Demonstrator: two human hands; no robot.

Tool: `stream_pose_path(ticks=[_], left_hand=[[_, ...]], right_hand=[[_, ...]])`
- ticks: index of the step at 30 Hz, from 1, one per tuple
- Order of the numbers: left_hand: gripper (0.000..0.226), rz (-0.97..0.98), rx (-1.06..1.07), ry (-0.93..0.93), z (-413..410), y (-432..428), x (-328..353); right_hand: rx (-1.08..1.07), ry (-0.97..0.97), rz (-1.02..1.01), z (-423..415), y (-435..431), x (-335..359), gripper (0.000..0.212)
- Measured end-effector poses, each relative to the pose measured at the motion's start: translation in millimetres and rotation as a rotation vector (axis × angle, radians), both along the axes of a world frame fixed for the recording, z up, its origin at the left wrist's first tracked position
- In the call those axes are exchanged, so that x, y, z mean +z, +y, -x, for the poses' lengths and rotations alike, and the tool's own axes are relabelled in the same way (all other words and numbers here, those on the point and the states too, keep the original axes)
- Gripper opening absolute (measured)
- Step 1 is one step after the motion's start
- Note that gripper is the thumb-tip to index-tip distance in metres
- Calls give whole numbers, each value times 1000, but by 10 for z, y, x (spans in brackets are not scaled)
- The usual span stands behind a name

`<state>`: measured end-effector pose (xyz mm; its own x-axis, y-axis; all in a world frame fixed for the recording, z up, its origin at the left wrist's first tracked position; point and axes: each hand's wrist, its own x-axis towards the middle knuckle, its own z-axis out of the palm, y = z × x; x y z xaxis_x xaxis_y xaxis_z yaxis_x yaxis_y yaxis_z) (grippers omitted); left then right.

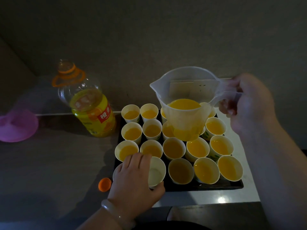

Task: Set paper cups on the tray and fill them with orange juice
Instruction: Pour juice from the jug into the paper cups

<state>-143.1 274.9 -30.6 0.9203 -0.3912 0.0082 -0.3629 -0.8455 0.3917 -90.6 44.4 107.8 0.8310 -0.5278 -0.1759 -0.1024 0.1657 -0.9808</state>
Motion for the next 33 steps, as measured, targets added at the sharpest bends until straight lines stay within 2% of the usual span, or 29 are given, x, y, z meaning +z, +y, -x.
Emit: stream_pose_path(ticks=[5,9,11,13,16,21,33], left_hand=[[59,306,27,7,-43,6,207],[66,331,115,-82,-269,35,360],[69,307,148,-97,-395,66,406],[73,288,174,-102,-495,92,443],[77,281,205,-110,-609,119,487],[79,305,184,-98,-679,134,566],[86,290,131,-71,-720,167,583]], right_hand=[[42,-42,-8,-44,-19,25,31],[85,-59,2,-96,-3,41,49],[108,-78,91,-118,34,49,40],[155,-127,124,-134,88,61,21],[218,-186,160,-162,127,79,26],[307,-190,558,-232,201,126,27],[398,-233,1024,-351,443,299,37]])
